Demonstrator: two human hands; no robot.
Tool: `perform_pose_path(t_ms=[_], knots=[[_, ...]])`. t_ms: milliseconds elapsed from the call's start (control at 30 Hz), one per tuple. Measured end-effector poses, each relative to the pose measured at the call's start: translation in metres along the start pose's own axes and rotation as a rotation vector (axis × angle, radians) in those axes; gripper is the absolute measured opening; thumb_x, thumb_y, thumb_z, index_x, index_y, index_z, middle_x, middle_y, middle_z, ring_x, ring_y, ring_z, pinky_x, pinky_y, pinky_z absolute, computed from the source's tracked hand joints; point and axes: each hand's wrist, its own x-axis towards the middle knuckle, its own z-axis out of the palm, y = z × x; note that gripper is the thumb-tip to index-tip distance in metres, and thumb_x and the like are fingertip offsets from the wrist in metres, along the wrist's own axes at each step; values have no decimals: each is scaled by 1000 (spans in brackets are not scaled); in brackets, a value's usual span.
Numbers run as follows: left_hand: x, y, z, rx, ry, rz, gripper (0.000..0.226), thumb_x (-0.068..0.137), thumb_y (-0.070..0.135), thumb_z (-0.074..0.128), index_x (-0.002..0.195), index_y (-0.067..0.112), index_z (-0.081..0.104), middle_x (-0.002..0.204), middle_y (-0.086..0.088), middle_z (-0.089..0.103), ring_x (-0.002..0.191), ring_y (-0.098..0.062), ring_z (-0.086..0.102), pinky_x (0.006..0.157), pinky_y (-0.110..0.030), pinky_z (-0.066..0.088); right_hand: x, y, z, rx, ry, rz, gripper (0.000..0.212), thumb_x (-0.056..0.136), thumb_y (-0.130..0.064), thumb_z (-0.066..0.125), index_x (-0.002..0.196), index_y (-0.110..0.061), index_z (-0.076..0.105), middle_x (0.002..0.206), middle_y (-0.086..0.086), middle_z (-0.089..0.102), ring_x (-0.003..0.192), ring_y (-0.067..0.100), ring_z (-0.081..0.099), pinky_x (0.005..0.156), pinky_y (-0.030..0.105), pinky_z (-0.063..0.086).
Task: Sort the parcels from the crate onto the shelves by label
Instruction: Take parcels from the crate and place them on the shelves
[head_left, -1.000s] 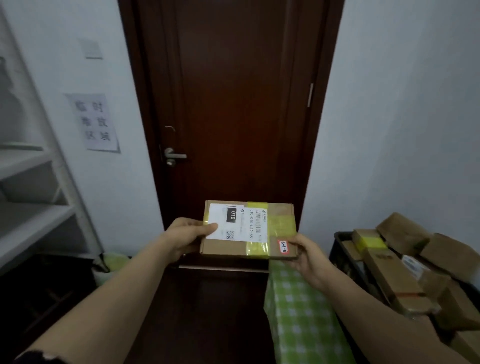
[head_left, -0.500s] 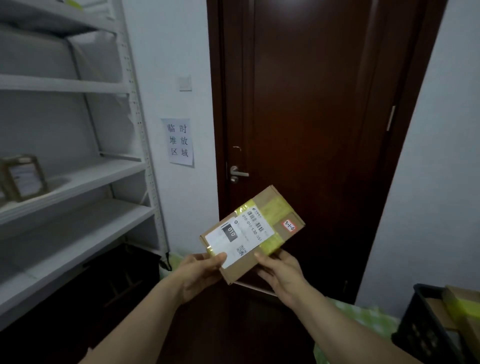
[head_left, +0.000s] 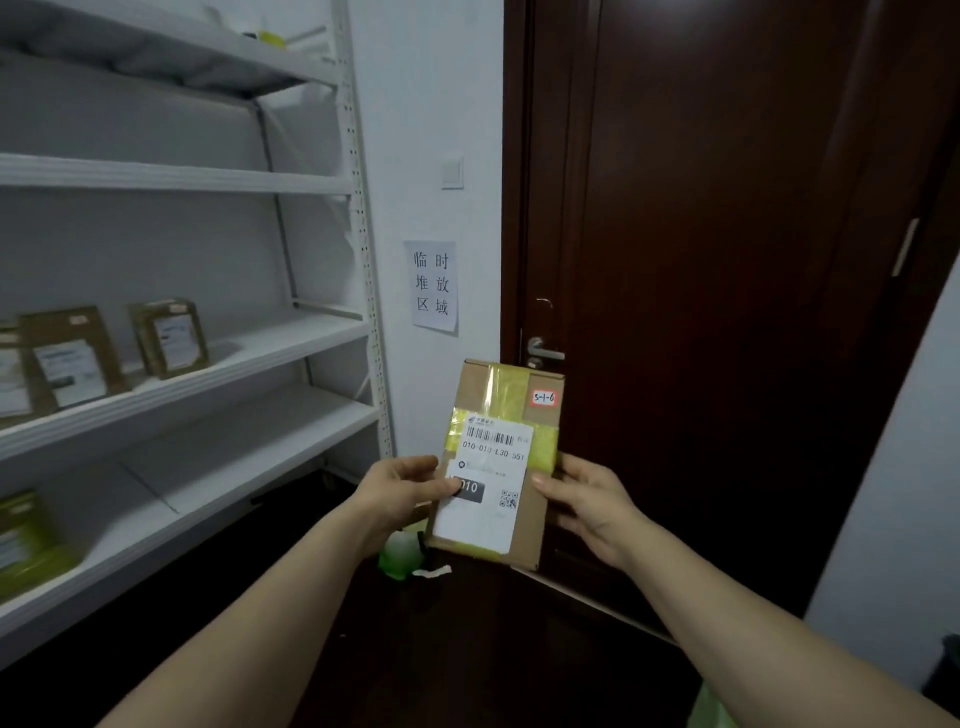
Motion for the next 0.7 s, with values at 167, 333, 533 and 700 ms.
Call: perform_pose_path(t_ms=[167, 333, 533, 700], knots=[[-7, 1, 0, 1, 26, -9, 69, 62, 6, 84, 126, 4, 58, 113, -11, 69, 102, -27, 67, 91, -45, 54, 6, 0, 5, -30, -33, -4, 31, 87, -2, 63, 112, -20, 63, 103, -1, 71, 101, 17, 64, 106, 48, 40], [-9, -1, -1, 34, 25, -19, 37, 77, -4, 72, 112, 3, 65, 105, -11, 73, 100, -27, 68, 92, -44, 53, 9, -1, 10, -50, -36, -26, 33, 87, -2, 63, 112, -23, 61, 98, -6, 71, 97, 14, 64, 100, 41, 43], [-8, -2, -6, 34, 47, -21, 33, 79, -5, 70, 111, 2, 65, 104, -11, 72, 101, -27, 68, 92, -43, 53, 9, -2, 17, -31, -19, -42, 41, 87, 2, 62, 125, -14, 57, 97, -5, 70, 97, 15, 64, 94, 39, 48], [-11, 0, -9, 25, 61, -23, 29, 79, -4, 70, 107, 2, 66, 101, -11, 73, 97, -24, 69, 86, -37, 54, 9, -4, 23, -43, -24, -43, 46, 87, 1, 63, 130, -12, 53, 96, -6, 70, 94, 11, 64, 86, 32, 50]])
